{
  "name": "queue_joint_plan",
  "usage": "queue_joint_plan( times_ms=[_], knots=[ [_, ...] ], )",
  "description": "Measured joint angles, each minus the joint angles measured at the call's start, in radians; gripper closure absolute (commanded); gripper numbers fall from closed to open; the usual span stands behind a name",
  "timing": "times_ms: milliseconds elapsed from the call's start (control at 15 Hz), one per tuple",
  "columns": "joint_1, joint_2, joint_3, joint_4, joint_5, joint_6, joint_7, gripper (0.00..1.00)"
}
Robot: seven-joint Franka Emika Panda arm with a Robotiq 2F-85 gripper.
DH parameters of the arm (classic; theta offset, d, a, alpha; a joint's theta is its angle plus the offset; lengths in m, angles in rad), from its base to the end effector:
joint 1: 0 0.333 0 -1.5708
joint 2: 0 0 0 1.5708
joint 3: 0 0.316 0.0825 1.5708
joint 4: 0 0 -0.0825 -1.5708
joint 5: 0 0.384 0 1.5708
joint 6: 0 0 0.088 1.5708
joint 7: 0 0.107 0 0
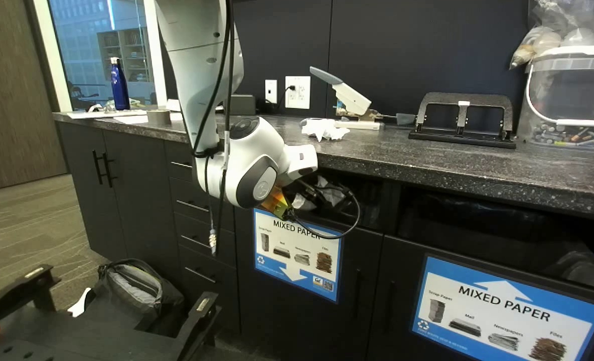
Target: Throw the papers on the countertop in the bin on the left
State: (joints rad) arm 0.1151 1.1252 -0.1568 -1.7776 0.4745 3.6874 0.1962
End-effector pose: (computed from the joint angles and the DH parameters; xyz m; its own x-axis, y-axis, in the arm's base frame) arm 0.6211 -0.0731 0.0386 0.5354 -0.4342 0.7244 -0.5150 -0.8477 -0.1274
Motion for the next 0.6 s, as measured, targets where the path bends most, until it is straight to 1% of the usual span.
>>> queue_joint_plan(
  times_ms=[333,467,600],
  knots=[
    [0.012,-0.016,-0.011,-0.013,0.008,-0.05,-0.063,0.0],
    [0.016,-0.047,-0.011,-0.045,-0.007,-0.086,-0.091,0.0],
    [0.024,-0.102,-0.012,-0.101,-0.032,-0.138,-0.116,0.0]
  ],
)
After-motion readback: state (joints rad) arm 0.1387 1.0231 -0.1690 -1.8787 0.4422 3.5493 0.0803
